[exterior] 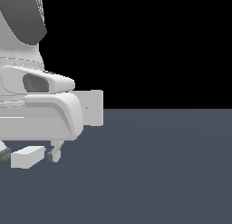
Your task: Plug the charger into the wall socket.
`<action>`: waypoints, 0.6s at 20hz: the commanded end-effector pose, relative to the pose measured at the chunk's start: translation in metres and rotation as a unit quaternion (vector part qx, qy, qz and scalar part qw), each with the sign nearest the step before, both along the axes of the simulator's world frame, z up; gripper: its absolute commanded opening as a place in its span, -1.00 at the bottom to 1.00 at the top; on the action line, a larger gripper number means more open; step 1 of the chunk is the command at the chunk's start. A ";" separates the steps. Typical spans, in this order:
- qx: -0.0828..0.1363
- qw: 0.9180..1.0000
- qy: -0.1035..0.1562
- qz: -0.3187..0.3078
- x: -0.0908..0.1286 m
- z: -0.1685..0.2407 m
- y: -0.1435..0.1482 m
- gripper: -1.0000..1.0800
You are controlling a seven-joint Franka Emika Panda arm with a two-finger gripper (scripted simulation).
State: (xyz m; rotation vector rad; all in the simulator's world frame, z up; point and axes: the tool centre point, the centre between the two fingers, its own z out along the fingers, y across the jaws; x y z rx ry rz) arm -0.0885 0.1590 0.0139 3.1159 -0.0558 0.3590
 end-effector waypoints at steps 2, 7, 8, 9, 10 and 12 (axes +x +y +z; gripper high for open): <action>0.000 1.000 -0.001 0.000 0.001 -0.002 0.000 -1.00; 0.000 1.000 -0.001 0.000 0.001 -0.002 0.000 -1.00; 0.000 1.000 -0.001 0.000 0.001 -0.002 0.000 -1.00; 0.000 1.000 -0.001 0.000 0.001 -0.002 0.000 -1.00; 0.000 1.000 -0.001 0.000 0.001 -0.002 0.000 -1.00; 0.000 1.000 -0.001 0.000 0.001 -0.002 0.000 -1.00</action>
